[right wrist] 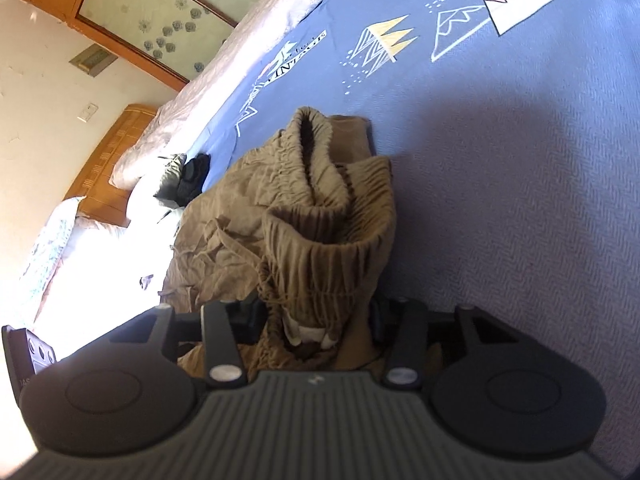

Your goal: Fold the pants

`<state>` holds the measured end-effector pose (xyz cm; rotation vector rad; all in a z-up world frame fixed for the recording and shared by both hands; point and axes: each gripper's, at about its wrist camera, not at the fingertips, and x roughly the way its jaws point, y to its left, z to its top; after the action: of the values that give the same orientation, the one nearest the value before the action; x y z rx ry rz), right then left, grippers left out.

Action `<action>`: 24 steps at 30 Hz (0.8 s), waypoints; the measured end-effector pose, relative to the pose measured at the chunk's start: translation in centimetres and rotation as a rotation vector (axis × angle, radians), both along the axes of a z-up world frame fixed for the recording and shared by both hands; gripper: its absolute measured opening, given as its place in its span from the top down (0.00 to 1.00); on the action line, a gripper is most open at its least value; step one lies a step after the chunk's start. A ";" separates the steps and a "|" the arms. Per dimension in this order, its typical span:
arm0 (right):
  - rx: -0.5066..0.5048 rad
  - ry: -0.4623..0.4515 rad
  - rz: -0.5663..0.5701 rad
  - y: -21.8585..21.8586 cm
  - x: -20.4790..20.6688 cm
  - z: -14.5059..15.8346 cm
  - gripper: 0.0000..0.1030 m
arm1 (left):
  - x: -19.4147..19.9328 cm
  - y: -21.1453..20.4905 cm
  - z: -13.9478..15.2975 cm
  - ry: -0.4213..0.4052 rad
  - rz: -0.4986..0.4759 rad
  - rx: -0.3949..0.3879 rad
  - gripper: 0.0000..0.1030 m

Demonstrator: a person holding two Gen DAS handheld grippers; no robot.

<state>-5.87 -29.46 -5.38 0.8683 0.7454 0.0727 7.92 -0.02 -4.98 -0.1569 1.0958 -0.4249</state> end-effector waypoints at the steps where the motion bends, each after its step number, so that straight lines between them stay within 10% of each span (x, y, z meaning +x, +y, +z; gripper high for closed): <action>1: 0.008 -0.002 -0.004 0.0 0.0 0.0 0.46 | 0.0 0.0 0.0 0.000 0.000 0.000 0.62; 24: 0.095 0.007 -0.104 -2.8 -3.1 0.7 0.25 | -0.4 0.2 -0.3 -0.013 -0.004 0.039 0.40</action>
<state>-8.99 -32.24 -4.70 0.9968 0.7068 0.0127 7.57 0.22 -5.29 -0.1173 1.0910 -0.4076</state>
